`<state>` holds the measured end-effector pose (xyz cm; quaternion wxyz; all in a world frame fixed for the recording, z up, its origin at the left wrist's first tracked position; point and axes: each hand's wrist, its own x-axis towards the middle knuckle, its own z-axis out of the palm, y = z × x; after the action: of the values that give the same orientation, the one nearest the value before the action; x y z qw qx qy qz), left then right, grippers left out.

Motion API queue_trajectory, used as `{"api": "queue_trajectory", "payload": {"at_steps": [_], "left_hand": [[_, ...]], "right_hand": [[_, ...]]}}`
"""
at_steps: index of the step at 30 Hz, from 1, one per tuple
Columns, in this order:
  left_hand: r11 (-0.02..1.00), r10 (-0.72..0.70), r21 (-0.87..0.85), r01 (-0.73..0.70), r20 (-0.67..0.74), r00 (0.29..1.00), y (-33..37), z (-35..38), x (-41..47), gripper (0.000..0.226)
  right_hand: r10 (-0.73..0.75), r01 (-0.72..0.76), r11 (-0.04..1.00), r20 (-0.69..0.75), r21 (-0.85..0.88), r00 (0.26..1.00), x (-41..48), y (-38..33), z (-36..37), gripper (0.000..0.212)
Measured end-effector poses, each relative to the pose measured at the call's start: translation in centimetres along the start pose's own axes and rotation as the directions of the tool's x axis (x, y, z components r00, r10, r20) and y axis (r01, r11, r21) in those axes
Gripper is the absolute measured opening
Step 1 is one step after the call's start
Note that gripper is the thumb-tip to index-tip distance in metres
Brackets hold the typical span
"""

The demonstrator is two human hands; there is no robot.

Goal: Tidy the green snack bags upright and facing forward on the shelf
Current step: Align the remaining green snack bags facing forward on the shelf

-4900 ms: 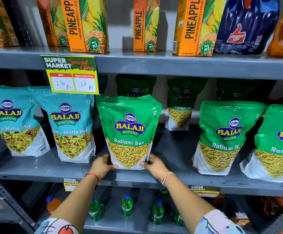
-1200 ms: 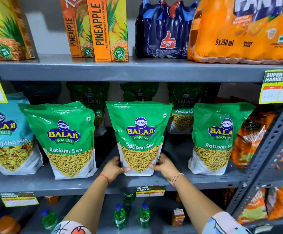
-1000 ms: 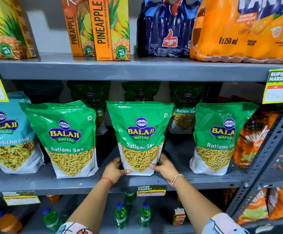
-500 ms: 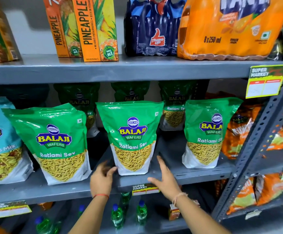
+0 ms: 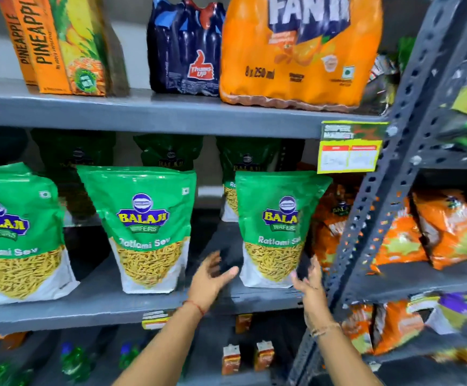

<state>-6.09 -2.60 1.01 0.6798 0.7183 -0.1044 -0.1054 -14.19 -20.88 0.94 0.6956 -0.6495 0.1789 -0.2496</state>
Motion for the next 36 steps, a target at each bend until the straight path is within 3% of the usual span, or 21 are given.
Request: {"api": "queue_trajectory", "payload": {"at_steps": [5, 8, 10, 15, 20, 24, 26, 28, 30, 36], "left_hand": [[0.982, -0.105, 0.178, 0.07, 0.191, 0.976, -0.5, 3.3, 3.1, 0.096], [0.973, -0.171, 0.192, 0.129, 0.223, 0.96, -0.6, 4.3, 3.5, 0.081], [0.969, -0.177, 0.204, 0.137, 0.188, 0.966, -1.0, 4.2, 3.4, 0.084], [0.963, -0.18, 0.224, 0.147, 0.134, 0.974, -1.2, 2.0, 3.4, 0.071], [0.944, -0.169, 0.301, 0.134, 0.094, 0.981, -1.5, -0.7, 3.6, 0.074], [0.936, -0.165, 0.333, 0.111, 0.14, 0.976, -0.7, -1.1, 3.2, 0.067], [0.975, -0.134, 0.192, 0.114, 0.096, 0.986, 0.3, -1.4, 3.2, 0.061], [0.994, -0.11, -0.014, 0.11, -0.021, 0.994, 1.6, -1.8, 3.6, 0.047], [0.992, -0.094, -0.097, 0.083, -0.119, 0.988, 2.3, -2.1, 4.6, 0.036], [0.959, -0.17, -0.251, 0.129, -0.15, 0.974, 2.0, -1.6, 7.2, 0.03]], "right_hand": [[0.209, -0.163, 0.961, 0.2, -0.223, 0.957, 3.9, 0.2, -1.4, 0.086], [0.238, -0.182, 0.953, 0.231, -0.242, 0.943, 5.0, 0.8, -1.5, 0.073], [0.22, -0.16, 0.958, 0.253, -0.239, 0.942, 5.3, 1.5, -1.3, 0.062], [0.204, -0.151, 0.971, 0.311, -0.187, 0.928, 4.7, 1.7, 0.8, 0.063], [0.191, -0.133, 0.971, 0.313, -0.199, 0.93, 3.9, 2.5, 3.7, 0.065], [0.178, -0.108, 0.972, 0.351, -0.209, 0.919, 3.6, 2.1, 3.4, 0.077], [0.127, -0.119, 0.992, 0.283, -0.044, 0.951, 3.8, 0.4, 3.2, 0.08], [0.041, -0.06, 0.978, 0.097, 0.202, 0.994, 4.8, -2.5, 3.6, 0.064], [-0.023, 0.044, 0.94, -0.065, 0.34, 0.998, 6.3, -5.3, 4.4, 0.048], [-0.037, 0.125, 0.893, -0.205, 0.432, 0.978, 8.9, -8.8, 7.0, 0.027]]}}
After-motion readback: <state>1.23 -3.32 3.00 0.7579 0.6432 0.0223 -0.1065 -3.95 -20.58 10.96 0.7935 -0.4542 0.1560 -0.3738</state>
